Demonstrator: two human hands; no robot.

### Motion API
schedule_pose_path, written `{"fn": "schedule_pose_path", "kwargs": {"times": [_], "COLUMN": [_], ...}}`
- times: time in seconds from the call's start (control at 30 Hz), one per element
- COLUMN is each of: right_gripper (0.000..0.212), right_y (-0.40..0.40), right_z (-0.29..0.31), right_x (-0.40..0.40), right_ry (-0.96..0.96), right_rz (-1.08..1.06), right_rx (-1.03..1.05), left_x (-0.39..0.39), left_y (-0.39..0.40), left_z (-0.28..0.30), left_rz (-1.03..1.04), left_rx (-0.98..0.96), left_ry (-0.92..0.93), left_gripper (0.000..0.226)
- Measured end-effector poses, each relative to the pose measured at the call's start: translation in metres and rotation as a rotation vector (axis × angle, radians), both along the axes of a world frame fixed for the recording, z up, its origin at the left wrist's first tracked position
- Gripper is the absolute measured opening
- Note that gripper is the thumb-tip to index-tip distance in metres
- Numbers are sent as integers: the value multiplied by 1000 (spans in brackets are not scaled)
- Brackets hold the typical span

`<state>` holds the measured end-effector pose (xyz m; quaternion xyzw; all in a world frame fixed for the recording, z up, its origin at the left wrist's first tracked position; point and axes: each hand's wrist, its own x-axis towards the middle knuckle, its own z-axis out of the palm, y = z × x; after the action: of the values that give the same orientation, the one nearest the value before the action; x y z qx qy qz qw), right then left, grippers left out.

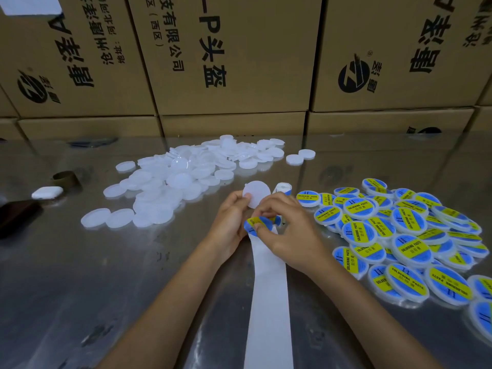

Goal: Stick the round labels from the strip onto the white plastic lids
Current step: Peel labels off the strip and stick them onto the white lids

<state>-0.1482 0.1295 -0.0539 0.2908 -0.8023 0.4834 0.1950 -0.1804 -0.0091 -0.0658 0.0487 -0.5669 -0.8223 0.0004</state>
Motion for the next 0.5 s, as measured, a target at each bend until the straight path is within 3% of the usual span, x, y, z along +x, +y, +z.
{"fn": "schedule_pose_path", "kwargs": {"times": [0.13,0.3,0.5], "right_gripper": [16,18,21], "right_y": [-2,7,13], "right_z": [7,11,13], "right_x": [2,-7,-10], "right_ry": [-276,-449,-414], "right_rz": [40,-12,-57], "right_rx": [-310,-588,-595], "left_x": [1,2,21], "left_y": [-1,-8,8], "left_z": [-2,8,15], "left_rz": [7,3,-159], "left_rx": [-37,-21,128], "left_ry": [13,83,118], "left_gripper": [17,27,33]}}
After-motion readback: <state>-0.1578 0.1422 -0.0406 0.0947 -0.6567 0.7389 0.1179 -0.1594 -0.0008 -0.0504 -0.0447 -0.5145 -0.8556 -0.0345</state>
